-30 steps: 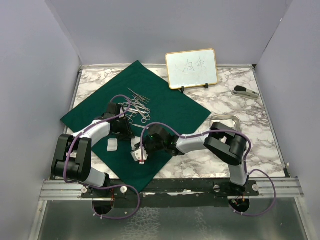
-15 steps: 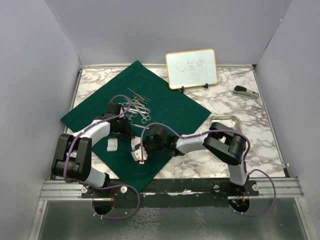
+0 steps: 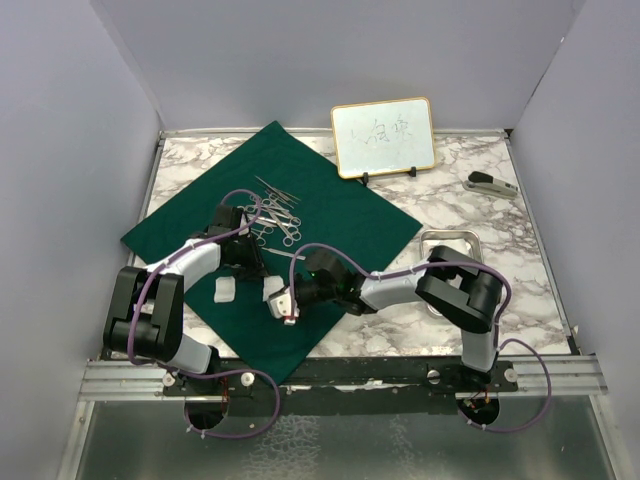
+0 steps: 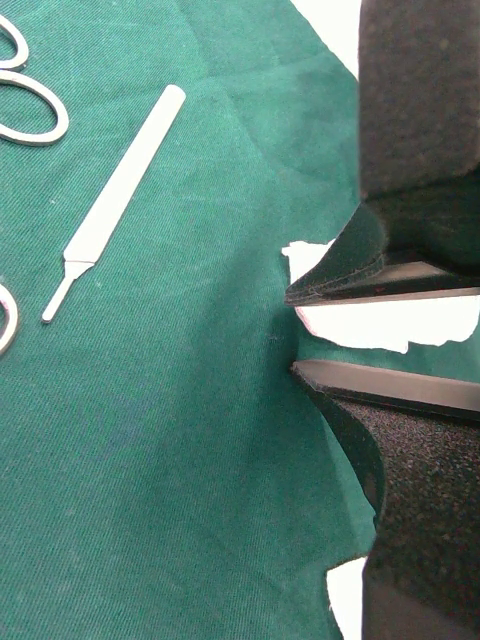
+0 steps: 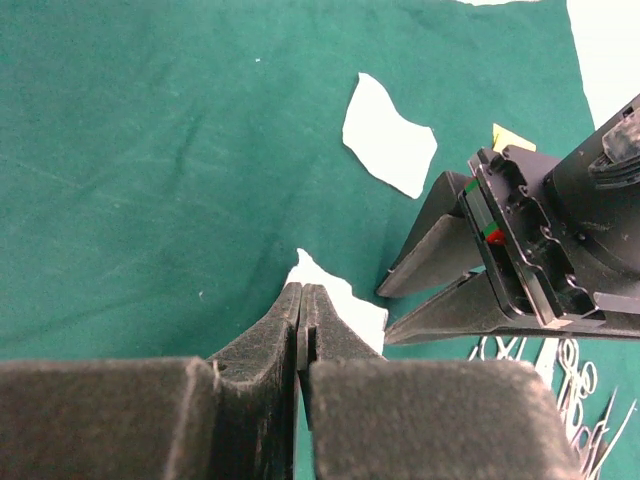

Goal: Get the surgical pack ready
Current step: Adjust the medical item in the surgical kit.

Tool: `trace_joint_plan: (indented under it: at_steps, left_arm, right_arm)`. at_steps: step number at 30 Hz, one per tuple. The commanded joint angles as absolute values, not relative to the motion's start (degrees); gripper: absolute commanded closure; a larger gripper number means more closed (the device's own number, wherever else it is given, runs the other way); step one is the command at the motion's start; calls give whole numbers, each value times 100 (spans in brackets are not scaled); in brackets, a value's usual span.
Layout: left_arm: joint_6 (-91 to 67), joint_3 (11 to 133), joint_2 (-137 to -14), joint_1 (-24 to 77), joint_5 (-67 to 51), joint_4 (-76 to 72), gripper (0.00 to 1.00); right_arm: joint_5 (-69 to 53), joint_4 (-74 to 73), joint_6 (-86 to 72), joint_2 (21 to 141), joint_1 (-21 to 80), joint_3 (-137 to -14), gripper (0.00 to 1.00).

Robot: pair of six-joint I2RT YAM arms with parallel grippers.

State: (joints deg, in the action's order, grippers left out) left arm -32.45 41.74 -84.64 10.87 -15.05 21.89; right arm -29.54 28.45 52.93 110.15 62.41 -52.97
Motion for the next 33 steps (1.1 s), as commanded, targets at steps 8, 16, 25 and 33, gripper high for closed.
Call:
trace_joint_plan:
  at_steps: [8,16,25,33]
  left_arm:
    - [-3091,4042,-8762,1132,-1300,2062,68]
    - [-2919,4154,-7756,1133,-1231,2099,51]
    - [-3219,4125,-6544,1151,-1191,2226,40]
    - [-3122,4506,-6178,1151,-993,2631,38]
  right_arm:
    - [-3070,3351,5086,11394,6214,-5299,99]
    - [-2867,3408,3377,10527,6210,-4973,41]
    - [-1529,3321,-1607,9417,6203,-4173,40]
    - [-1161,2169,-5599,9979,5847,-4838,53]
